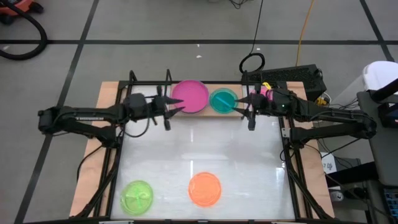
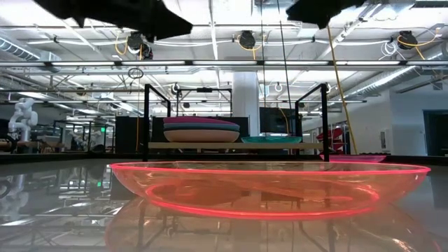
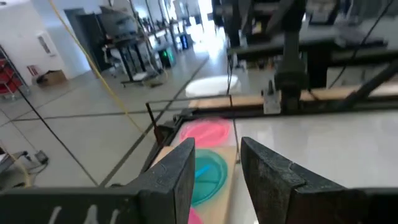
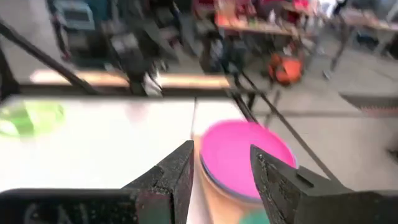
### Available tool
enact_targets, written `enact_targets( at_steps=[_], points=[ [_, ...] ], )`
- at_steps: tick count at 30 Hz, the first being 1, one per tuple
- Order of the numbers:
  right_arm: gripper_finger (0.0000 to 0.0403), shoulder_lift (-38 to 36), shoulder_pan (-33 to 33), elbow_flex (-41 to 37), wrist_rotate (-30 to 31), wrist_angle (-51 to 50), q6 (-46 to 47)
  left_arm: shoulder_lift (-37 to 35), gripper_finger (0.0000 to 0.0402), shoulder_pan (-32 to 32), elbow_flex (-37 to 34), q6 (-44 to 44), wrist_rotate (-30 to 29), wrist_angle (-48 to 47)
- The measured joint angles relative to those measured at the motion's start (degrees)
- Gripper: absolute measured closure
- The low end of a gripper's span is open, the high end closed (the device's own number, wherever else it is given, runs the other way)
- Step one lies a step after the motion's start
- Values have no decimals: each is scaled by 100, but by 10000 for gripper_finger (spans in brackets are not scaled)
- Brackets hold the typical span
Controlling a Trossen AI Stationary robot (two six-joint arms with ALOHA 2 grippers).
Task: Place and stack plates onto a shelf
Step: Adjust the shelf
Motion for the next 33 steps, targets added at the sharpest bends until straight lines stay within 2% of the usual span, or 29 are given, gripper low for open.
enact_targets(
  at_steps=[5,10,19,26,28,33],
  points=[
    [262,4,-37,143,9,-1178,51,-447,266,-119,-675,-370,1,463],
    [262,186,-61,143,9,-2202,373,-548,266,-199,-1037,-443,0,917],
    [262,763,-104,141,17,-3090,780,-502,266,-200,-1083,-225,0,1013],
    [262,1151,-358,141,17,-4376,1271,-499,266,-200,-1083,-205,-2,1016],
    [262,1328,-414,138,157,-4643,1341,-499,266,-197,-1083,-193,-2,1055],
    [262,1837,-528,138,1014,-4918,1212,-499,266,-197,-1083,-188,-2,1171]
  ],
)
